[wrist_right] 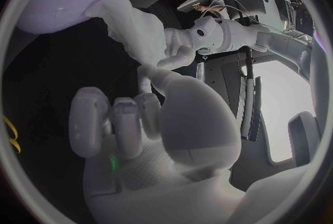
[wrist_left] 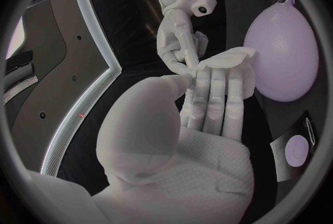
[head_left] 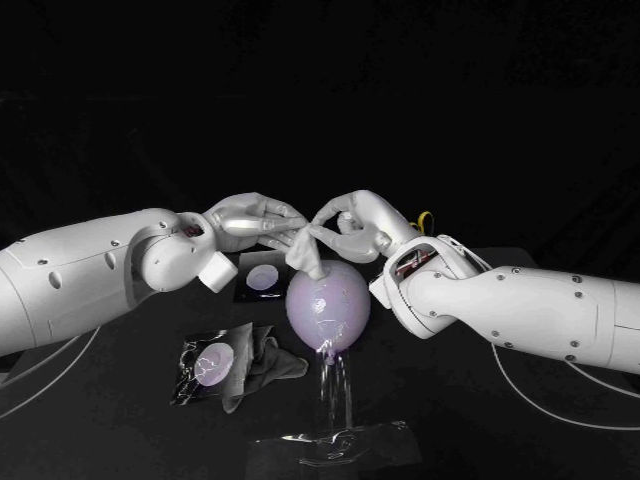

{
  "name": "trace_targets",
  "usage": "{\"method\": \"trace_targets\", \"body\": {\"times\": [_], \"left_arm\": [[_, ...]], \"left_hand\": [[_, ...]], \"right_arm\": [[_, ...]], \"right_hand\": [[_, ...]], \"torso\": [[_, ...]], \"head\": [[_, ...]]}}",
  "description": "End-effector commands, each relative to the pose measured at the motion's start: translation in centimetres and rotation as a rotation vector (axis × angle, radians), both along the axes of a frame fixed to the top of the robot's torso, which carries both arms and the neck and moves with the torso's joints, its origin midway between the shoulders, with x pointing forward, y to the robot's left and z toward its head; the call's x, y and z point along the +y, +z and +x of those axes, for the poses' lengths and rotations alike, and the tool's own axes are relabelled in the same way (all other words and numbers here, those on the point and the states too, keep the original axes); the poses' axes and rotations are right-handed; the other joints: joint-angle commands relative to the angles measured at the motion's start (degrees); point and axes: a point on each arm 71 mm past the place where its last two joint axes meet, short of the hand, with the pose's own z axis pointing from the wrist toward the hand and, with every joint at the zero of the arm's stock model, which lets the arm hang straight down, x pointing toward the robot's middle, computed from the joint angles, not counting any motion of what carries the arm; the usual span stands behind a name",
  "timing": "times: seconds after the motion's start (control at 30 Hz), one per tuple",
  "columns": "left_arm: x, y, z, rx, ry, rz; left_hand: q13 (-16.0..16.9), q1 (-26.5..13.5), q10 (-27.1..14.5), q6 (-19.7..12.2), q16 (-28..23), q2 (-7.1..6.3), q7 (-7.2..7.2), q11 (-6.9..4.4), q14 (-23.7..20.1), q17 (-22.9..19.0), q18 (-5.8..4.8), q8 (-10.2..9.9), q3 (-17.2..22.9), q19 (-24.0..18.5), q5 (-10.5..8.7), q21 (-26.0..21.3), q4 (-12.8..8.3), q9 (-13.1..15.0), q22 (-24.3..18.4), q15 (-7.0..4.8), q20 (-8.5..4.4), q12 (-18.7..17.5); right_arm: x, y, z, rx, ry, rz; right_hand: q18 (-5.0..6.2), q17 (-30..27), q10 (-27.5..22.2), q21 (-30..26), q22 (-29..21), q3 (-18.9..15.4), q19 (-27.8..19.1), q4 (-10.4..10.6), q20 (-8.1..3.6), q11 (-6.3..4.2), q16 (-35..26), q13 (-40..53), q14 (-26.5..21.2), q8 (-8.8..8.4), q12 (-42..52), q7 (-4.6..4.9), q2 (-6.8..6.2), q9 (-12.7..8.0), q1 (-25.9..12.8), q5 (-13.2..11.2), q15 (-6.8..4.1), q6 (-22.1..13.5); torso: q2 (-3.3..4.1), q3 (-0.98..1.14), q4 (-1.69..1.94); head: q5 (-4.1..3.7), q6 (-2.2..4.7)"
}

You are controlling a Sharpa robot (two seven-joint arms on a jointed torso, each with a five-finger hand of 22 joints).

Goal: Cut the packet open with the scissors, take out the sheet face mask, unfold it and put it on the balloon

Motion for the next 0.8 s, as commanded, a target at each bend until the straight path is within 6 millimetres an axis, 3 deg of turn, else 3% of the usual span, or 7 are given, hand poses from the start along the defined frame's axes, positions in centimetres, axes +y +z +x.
{"method": "trace_targets", "body": {"times": [0.03,0.8], "left_arm": [[-0.3,0.2,0.0,-0.01,-0.006,-0.015],[0.5,0.3,0.3,-0.024,0.04,-0.009]], "left_hand": [[0.1,0.3,0.3,0.2,0.4,0.08,-0.05,-0.11,-0.3,0.1,0.71,0.2,0.3,0.4,0.19,0.0,0.0,12.9,0.1,-0.26,0.01,0.2],[0.2,0.3,0.4,0.1,0.4,-0.14,-0.06,-0.14,-0.3,0.2,0.72,0.3,0.7,0.4,0.2,0.1,-0.3,13.3,0.1,-0.29,-0.07,0.2]], "right_arm": [[0.2,0.2,-0.2,-0.033,0.013,-0.005],[-1.5,0.3,-0.7,-0.037,-0.012,-0.024]], "right_hand": [[-0.96,15.1,2.6,0.6,11.8,0.9,1.4,-1.0,-0.47,-0.53,0.2,9.6,6.0,2.25,0.9,-0.78,-0.34,2.2,-0.3,0.4,-0.58,1.3],[-1.19,15.1,3.2,1.9,12.1,1.9,1.9,-1.6,-0.75,-0.85,0.2,10.5,6.0,3.53,2.0,-1.11,-0.65,3.5,-1.0,0.4,-0.87,1.2]], "torso": [[-0.02,-0.01,0.01],[-0.03,0.01,-0.04]], "head": [[-0.01,-0.04],[0.08,0.14]]}}
